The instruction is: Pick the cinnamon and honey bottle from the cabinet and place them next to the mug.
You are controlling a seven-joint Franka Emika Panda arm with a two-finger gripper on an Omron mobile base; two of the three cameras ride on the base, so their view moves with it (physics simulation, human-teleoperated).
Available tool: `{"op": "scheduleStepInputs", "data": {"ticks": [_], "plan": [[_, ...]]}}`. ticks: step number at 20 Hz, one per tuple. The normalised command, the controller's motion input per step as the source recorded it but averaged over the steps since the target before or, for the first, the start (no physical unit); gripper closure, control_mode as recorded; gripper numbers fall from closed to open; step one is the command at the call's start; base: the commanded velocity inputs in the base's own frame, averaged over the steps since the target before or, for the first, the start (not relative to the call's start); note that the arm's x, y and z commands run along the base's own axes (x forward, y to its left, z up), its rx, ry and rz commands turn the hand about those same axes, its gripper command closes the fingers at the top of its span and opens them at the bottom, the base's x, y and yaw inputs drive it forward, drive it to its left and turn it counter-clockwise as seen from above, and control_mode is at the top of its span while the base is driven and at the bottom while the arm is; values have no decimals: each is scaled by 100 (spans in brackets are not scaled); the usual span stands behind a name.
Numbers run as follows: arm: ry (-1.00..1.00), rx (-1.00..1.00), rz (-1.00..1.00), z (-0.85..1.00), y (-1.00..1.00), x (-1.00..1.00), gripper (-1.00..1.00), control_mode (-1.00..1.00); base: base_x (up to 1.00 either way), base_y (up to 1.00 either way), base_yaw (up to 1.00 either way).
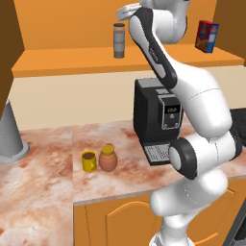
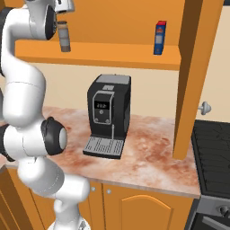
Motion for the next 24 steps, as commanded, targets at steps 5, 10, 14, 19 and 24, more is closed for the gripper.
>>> {"op": "scheduleStepInputs", "data": {"ticks": [5, 10, 14, 19, 24], "plan": [[0, 0, 0, -5, 0, 28, -100, -100, 0, 0, 0], [0, 0, 0, -4, 0, 6, -100, -100, 0, 0, 0], [0, -6, 0, -36, 4, 71, -100, -100, 0, 0, 0], [0, -3, 0, -20, 7, 34, -100, -100, 0, 0, 0], [2, -1, 0, -9, 14, 0, -100, -100, 0, 0, 0]]}}
